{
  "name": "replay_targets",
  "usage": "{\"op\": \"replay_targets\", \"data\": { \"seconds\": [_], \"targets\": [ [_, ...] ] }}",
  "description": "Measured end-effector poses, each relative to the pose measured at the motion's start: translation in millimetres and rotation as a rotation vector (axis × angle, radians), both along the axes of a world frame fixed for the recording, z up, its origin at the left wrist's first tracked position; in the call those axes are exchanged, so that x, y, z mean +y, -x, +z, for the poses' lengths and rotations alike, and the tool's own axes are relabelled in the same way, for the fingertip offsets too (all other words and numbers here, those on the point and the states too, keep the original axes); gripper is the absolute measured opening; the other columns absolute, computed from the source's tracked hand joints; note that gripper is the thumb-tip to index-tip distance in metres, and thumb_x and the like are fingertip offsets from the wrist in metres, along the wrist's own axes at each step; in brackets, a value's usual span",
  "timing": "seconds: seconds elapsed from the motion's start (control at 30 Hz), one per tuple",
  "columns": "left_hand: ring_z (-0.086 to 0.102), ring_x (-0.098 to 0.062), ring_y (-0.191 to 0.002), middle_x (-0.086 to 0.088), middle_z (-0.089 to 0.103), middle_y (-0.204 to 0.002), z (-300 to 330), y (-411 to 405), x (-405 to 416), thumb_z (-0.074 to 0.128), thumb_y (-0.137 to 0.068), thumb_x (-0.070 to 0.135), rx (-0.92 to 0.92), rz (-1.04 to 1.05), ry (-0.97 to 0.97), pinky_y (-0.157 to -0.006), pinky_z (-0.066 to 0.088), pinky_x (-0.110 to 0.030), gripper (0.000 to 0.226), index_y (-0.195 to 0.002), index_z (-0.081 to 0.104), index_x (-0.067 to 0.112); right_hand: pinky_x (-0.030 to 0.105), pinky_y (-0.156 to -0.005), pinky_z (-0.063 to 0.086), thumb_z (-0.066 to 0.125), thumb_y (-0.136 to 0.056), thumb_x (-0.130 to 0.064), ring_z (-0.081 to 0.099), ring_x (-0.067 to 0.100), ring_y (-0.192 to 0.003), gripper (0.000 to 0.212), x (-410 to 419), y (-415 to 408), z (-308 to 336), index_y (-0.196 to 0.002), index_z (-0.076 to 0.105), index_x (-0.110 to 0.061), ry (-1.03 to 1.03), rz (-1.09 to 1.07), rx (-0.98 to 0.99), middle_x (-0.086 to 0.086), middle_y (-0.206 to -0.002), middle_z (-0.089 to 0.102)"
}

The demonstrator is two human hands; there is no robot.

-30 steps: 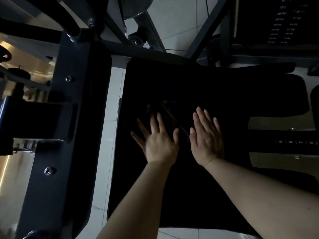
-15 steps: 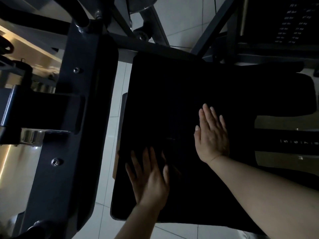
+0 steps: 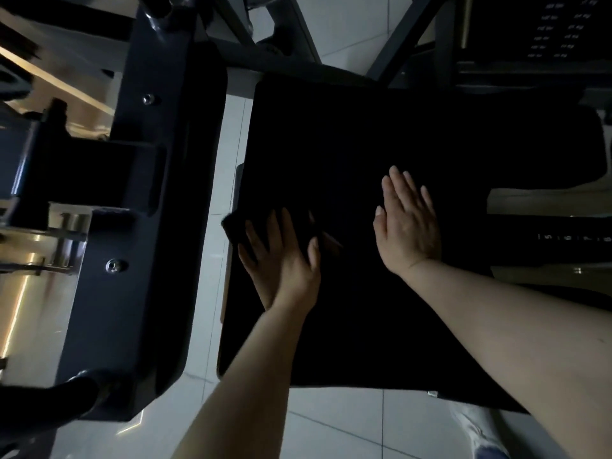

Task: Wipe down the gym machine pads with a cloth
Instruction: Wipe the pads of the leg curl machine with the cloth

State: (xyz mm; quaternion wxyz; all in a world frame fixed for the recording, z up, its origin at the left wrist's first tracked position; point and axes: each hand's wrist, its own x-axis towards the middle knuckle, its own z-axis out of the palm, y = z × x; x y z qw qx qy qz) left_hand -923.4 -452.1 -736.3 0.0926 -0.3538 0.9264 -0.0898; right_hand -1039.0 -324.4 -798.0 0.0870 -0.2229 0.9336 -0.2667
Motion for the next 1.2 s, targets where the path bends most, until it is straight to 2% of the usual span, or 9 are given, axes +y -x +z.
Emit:
{"op": "replay_targets", "data": {
  "seconds": [0.07,0.2,0.33,0.4,0.53,0.63,0.7,0.87,1.2],
  "targets": [
    [0.025,-0.041,-0.139,-0.008,0.037,-0.15,-3,-39,17,0.024,-0.09,0.056,-0.029,-0.022,-0.013,-0.109,0.025,-0.059,0.07,-0.148,0.032,0.016,0.034,-0.12,0.002,0.027,-0.101,-0.027,0.008,0.017,-0.147,0.052,2,-6,-2,-0.15,0.023,-0.009,0.009,-0.031,-0.005,0.003,-0.159,0.012],
    [0.026,-0.045,-0.138,-0.011,0.037,-0.15,-2,-45,15,0.024,-0.09,0.056,-0.074,-0.024,-0.02,-0.108,0.024,-0.061,0.073,-0.147,0.032,0.012,0.036,-0.118,0.008,0.026,-0.097,-0.03,0.019,0.022,-0.145,0.055,6,-45,-5,-0.146,0.031,-0.005,0.021,-0.114,0.006,0.008,-0.157,0.021],
    [0.001,-0.042,-0.144,-0.007,0.004,-0.16,7,20,-19,0.023,-0.093,0.06,-0.06,0.085,-0.005,-0.114,0.006,-0.058,0.077,-0.153,0.0,0.017,0.036,-0.118,0.008,0.016,-0.095,-0.036,0.017,0.02,-0.145,0.061,7,-59,-2,-0.147,0.03,-0.007,0.012,-0.142,0.003,0.006,-0.157,0.02],
    [-0.002,-0.04,-0.144,-0.006,-0.001,-0.161,10,35,-29,0.025,-0.093,0.06,-0.028,0.08,-0.018,-0.115,0.005,-0.055,0.078,-0.152,-0.003,0.018,0.034,-0.119,0.005,0.012,-0.094,-0.038,0.014,0.019,-0.146,0.063,6,-57,-3,-0.148,0.028,-0.008,0.024,-0.131,0.014,0.005,-0.158,0.017],
    [0.011,-0.039,-0.143,-0.005,0.019,-0.158,1,-7,-13,0.025,-0.094,0.052,-0.002,-0.02,0.031,-0.114,0.014,-0.053,0.068,-0.152,0.015,0.017,0.035,-0.117,0.011,0.019,-0.095,-0.035,0.023,0.023,-0.143,0.059,9,-58,-7,-0.144,0.038,-0.007,0.102,-0.155,0.031,0.008,-0.155,0.028],
    [0.027,-0.038,-0.138,-0.005,0.038,-0.149,-10,-65,21,0.027,-0.09,0.05,0.051,-0.04,0.052,-0.108,0.026,-0.055,0.066,-0.147,0.033,0.017,0.039,-0.112,0.028,0.032,-0.095,-0.026,0.039,0.028,-0.134,0.047,15,-66,-7,-0.132,0.053,-0.005,0.222,-0.192,0.048,0.01,-0.146,0.043],
    [0.025,-0.036,-0.138,-0.005,0.038,-0.148,-15,-88,39,0.029,-0.089,0.05,0.045,-0.037,0.039,-0.108,0.025,-0.055,0.064,-0.145,0.032,0.019,0.041,-0.109,0.035,0.037,-0.094,-0.021,0.043,0.028,-0.13,0.042,20,-85,-6,-0.128,0.056,-0.005,0.27,-0.193,0.048,0.01,-0.142,0.046],
    [0.027,-0.038,-0.137,-0.007,0.04,-0.147,-16,-82,44,0.031,-0.084,0.048,0.033,0.003,0.05,-0.107,0.025,-0.059,0.066,-0.143,0.037,0.018,0.039,-0.11,0.025,0.037,-0.09,-0.026,0.04,0.025,-0.131,0.045,22,-117,-7,-0.128,0.056,-0.009,0.168,-0.136,0.102,0.008,-0.14,0.048],
    [0.023,-0.037,-0.141,-0.007,0.036,-0.149,-22,-86,37,0.033,-0.083,0.05,0.003,-0.014,0.048,-0.11,0.022,-0.057,0.07,-0.145,0.033,0.019,0.039,-0.101,0.028,0.04,-0.084,-0.029,0.039,0.023,-0.12,0.047,19,-116,-6,-0.125,0.057,-0.014,0.036,-0.179,0.124,0.005,-0.137,0.048]
  ]
}}
